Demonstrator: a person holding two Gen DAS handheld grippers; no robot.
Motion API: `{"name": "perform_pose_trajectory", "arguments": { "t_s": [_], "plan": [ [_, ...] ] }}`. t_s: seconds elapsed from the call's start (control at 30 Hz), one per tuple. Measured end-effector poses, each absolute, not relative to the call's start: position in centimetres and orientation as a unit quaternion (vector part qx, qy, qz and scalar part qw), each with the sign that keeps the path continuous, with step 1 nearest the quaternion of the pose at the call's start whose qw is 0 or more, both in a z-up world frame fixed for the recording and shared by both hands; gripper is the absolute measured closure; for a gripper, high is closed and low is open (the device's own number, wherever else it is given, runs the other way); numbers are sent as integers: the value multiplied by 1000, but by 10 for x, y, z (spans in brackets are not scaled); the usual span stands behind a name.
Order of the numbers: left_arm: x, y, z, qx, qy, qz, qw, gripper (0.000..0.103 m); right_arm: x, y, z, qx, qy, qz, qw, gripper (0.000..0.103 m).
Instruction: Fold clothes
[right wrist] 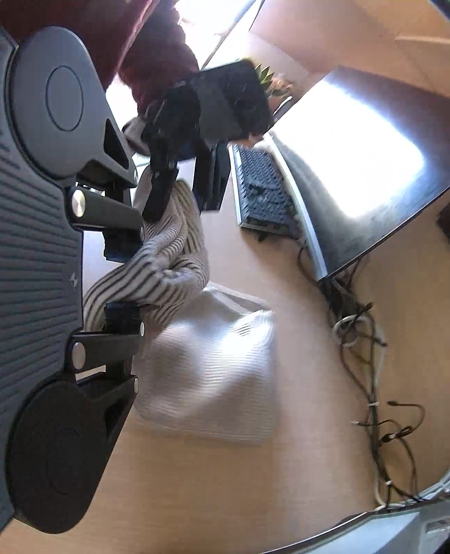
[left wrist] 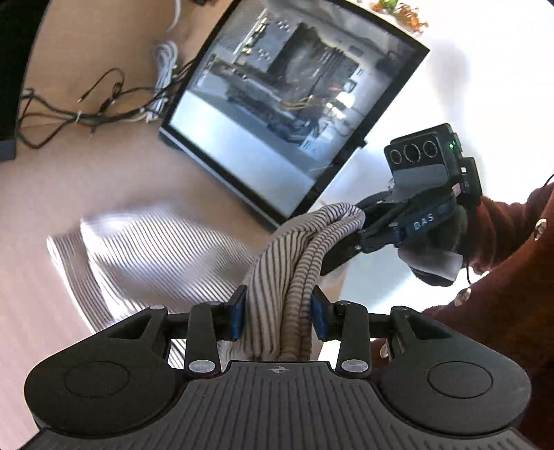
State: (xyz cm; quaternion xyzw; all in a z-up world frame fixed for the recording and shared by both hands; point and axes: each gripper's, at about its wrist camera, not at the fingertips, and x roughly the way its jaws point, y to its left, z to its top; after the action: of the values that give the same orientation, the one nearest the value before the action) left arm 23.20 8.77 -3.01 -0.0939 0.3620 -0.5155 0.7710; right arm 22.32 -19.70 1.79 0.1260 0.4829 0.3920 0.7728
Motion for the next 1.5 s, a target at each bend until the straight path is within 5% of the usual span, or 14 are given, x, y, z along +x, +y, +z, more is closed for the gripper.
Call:
{"name": "perform_pose_trajectory", "arguments": {
  "t_s": [0.43,0.6,0.93,1.03,1.1,1.27,1.5],
  "plan": [
    [348,48,-46,-46,348,-388,852,52,339,-210,-44,221,378,280,854,85],
    [327,79,-41,-45,335,-374,864,7,350,-208,-49,238,375,293,847,85],
    [281,93,-98,-171,316,-284,889,3,340,-222,-52,238,374,309,842,85],
    [285,68,-104,-174,287,-266,904,9,338,-222,-52,236,377,308,841,85],
    [288,52,-100,-155,283,-273,906,33,337,-222,-50,230,377,306,843,85],
    [285,50,-87,-148,299,-299,894,58,326,-228,-47,235,381,302,842,85],
    [237,68,-64,-143,325,-393,848,66,275,-237,-31,246,426,329,806,85]
  ]
}}
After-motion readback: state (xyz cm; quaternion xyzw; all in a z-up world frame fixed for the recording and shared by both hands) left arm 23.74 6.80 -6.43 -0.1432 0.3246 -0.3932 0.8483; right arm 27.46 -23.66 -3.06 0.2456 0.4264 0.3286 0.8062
